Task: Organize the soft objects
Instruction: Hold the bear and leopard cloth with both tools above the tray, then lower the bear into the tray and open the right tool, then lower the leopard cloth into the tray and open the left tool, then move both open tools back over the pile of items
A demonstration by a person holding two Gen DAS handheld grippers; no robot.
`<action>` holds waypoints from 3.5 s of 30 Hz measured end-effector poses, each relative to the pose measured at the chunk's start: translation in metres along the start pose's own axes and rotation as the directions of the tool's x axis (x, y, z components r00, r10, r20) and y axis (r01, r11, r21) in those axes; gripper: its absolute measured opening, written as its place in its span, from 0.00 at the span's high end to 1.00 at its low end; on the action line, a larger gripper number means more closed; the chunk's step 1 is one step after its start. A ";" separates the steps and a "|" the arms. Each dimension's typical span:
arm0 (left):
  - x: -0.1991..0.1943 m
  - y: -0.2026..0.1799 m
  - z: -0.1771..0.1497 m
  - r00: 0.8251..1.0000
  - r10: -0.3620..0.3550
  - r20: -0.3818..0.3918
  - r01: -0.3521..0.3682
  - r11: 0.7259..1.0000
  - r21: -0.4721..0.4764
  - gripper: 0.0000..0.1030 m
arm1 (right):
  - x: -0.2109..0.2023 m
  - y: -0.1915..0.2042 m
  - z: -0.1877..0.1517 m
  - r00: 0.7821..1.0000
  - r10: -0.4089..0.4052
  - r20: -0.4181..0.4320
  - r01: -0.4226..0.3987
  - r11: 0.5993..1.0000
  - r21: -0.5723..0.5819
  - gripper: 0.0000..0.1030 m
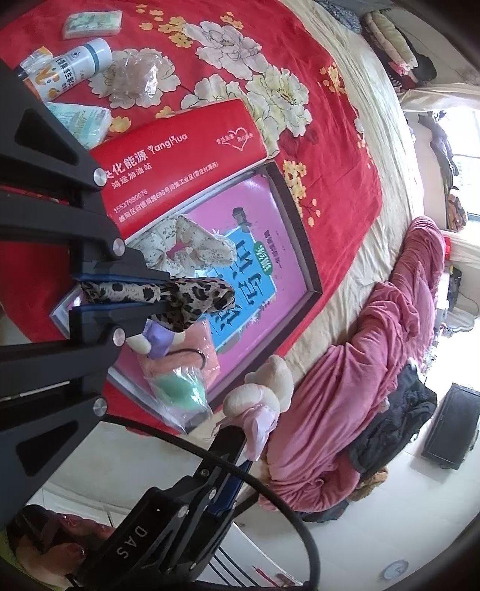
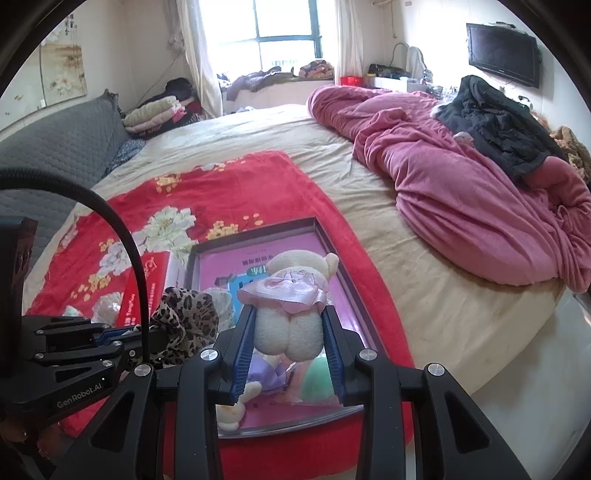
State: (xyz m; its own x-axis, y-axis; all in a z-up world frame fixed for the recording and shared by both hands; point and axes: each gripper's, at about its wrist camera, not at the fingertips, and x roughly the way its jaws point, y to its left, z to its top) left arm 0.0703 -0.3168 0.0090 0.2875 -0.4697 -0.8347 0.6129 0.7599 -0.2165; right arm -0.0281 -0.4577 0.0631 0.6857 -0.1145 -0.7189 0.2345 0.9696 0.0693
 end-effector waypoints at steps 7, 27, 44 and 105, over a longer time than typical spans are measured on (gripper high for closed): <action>0.016 0.002 0.001 1.000 -0.002 -0.022 0.002 1.000 -0.007 0.92 | 0.023 0.001 -0.007 0.999 0.006 -0.038 -0.006 1.000 0.001 0.64; 0.043 0.002 0.000 0.998 -0.009 -0.063 0.008 1.000 -0.007 0.92 | 0.076 0.000 -0.027 0.990 0.003 -0.143 -0.005 1.000 -0.010 0.64; 0.048 0.004 0.002 0.997 -0.017 -0.069 0.016 1.000 -0.019 0.92 | 0.107 0.004 -0.037 0.976 -0.013 -0.217 0.006 0.999 -0.034 0.57; -0.041 0.024 0.012 0.993 0.033 0.109 -0.024 0.996 -0.083 0.57 | 0.032 -0.007 -0.009 0.986 -0.131 -0.100 0.130 0.991 -0.008 0.27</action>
State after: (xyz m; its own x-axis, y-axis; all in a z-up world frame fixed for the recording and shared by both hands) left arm 0.0821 -0.2849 0.0447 0.3864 -0.4903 -0.7812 0.5428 0.8057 -0.2372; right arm -0.0141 -0.4664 0.0338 0.5765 -0.2177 -0.7876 0.3167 0.9481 -0.0303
